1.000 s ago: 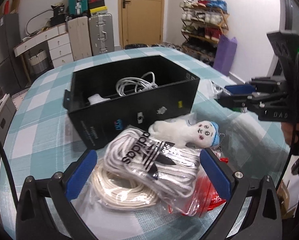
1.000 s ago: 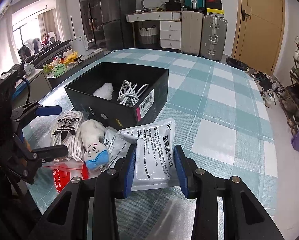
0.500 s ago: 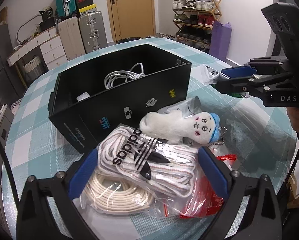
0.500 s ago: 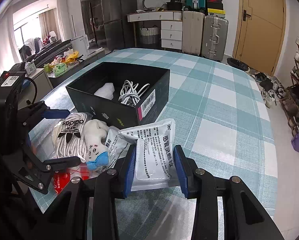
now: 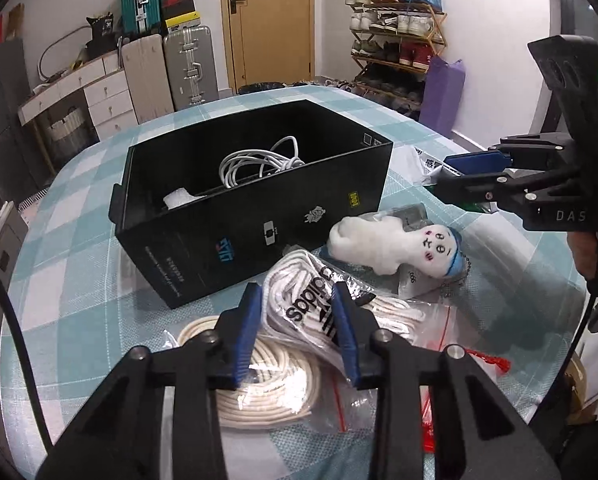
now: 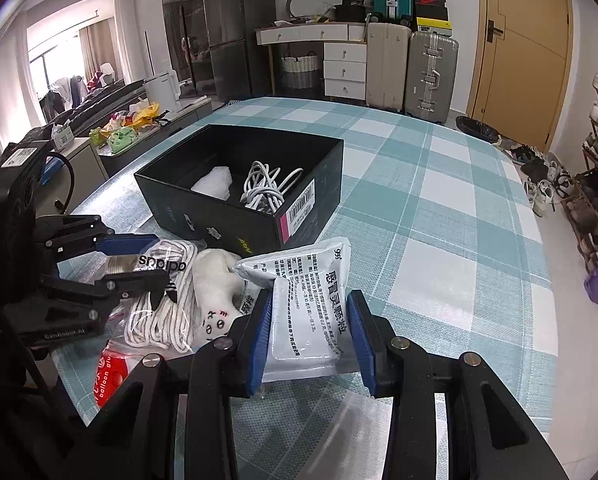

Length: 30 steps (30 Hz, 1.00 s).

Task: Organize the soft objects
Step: 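Lift the rope bag with the left tool while the right tool carries the sachet toward the box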

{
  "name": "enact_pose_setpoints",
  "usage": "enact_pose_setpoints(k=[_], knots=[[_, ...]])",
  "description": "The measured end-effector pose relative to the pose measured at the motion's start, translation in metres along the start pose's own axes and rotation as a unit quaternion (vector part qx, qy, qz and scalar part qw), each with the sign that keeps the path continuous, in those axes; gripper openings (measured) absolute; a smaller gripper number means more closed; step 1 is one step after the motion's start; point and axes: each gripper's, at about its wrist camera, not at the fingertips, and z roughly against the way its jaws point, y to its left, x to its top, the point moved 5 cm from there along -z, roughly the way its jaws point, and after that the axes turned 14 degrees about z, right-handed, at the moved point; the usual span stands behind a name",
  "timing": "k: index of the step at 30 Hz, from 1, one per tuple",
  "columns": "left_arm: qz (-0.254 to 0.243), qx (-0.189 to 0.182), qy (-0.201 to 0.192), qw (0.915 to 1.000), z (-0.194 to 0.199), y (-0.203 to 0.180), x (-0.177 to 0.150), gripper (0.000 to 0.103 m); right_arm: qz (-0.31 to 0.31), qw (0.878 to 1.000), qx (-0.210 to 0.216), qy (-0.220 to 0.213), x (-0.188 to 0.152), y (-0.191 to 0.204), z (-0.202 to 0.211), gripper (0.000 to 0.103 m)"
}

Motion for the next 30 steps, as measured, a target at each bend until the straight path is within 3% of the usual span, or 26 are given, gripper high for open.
enact_pose_setpoints(k=[7,9,10,15,19,27,30], knots=[[0.014,0.000,-0.004,0.9999,0.005,0.003,0.000,0.040,0.003,1.000,-0.003,-0.001,0.001,0.000,0.002,0.038],[0.023,0.002,-0.005,0.9997,0.008,0.006,0.000,0.050,0.003,1.000,-0.004,-0.002,0.001,-0.001,0.002,0.038],[0.027,0.007,-0.009,0.9996,0.010,0.008,0.001,0.061,0.003,1.000,-0.004,-0.003,0.001,0.000,0.002,0.038],[0.051,0.014,-0.006,0.9986,0.015,0.021,-0.003,0.066,0.004,1.000,-0.005,-0.005,0.002,0.000,0.004,0.038],[0.063,0.022,-0.012,0.9977,0.024,0.033,-0.007,0.083,0.002,1.000,-0.005,-0.003,0.002,-0.002,0.004,0.038],[0.077,0.047,0.028,0.9955,0.010,0.047,-0.017,0.083,0.003,1.000,-0.004,-0.002,0.000,-0.002,0.002,0.038],[0.083,0.035,0.041,0.9951,0.006,0.046,-0.017,0.083,0.004,1.000,-0.003,-0.001,0.000,-0.001,0.002,0.038]])
